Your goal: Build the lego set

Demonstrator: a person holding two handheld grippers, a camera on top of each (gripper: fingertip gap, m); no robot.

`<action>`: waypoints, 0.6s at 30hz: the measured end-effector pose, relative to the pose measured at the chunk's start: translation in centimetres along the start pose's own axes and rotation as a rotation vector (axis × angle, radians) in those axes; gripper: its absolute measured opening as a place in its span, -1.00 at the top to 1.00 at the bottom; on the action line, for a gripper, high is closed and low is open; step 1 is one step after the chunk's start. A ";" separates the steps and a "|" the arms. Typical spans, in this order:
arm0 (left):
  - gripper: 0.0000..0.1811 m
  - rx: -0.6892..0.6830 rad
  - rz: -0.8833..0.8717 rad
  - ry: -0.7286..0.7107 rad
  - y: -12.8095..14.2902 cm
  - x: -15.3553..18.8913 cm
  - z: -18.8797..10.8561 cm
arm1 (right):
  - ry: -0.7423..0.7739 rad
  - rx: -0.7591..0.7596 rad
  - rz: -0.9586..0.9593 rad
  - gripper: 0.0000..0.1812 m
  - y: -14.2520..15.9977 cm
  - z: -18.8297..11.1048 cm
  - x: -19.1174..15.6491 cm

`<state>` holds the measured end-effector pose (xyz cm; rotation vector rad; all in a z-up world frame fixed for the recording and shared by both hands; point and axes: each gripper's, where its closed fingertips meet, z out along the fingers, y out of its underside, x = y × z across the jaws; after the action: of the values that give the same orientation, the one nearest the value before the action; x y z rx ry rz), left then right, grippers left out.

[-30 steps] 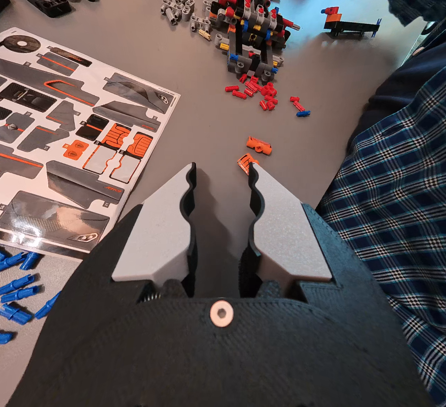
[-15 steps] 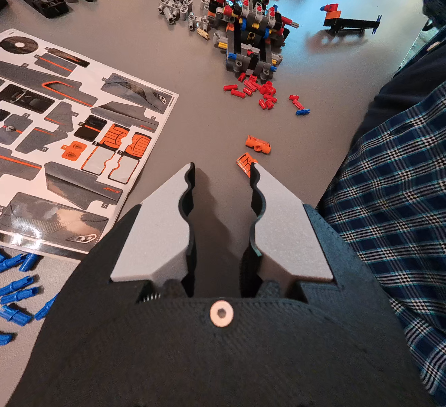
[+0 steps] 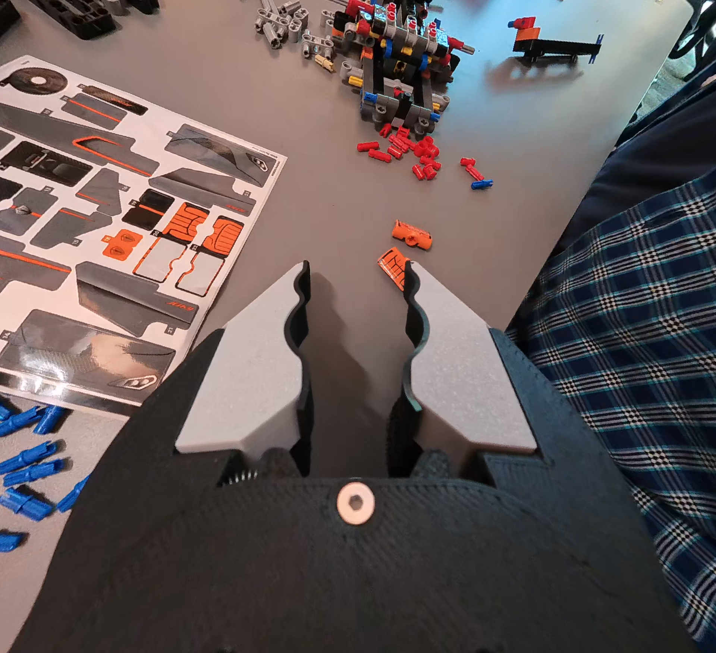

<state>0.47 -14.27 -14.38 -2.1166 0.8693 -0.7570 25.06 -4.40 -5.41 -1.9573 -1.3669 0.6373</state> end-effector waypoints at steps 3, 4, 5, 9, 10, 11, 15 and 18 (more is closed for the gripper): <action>0.47 0.003 0.006 0.000 0.0 0.1 0.0 | -0.023 0.014 0.001 0.94 -0.5 0.1 -1.8; 0.47 0.005 0.008 0.000 0.0 0.1 -0.1 | -0.030 0.018 -0.001 0.94 -0.6 0.3 -2.3; 0.47 0.005 0.008 0.000 0.0 0.1 -0.1 | -0.037 0.024 0.001 0.94 -0.8 0.4 -2.8; 0.47 0.016 0.014 0.007 -0.1 0.3 -0.2 | -0.064 0.038 0.003 0.94 -1.3 1.3 -4.6; 0.46 0.018 0.016 0.008 -0.1 0.4 -0.2 | -0.073 0.045 0.002 0.94 -1.6 1.5 -5.1; 0.46 0.020 0.020 0.009 -0.1 0.5 -0.3 | -0.084 0.050 0.001 0.94 -1.8 1.8 -5.7; 0.46 0.022 0.040 0.009 -0.2 0.7 -0.4 | -0.129 0.053 -0.012 0.94 -2.3 3.1 -7.9; 0.45 0.020 0.062 0.007 -0.2 1.0 -0.4 | -0.171 0.060 -0.013 0.94 -2.7 4.0 -9.6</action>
<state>0.79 -15.09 -13.78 -2.0610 0.9236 -0.7384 17.33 -11.81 -5.88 -1.8798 -1.4442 0.8463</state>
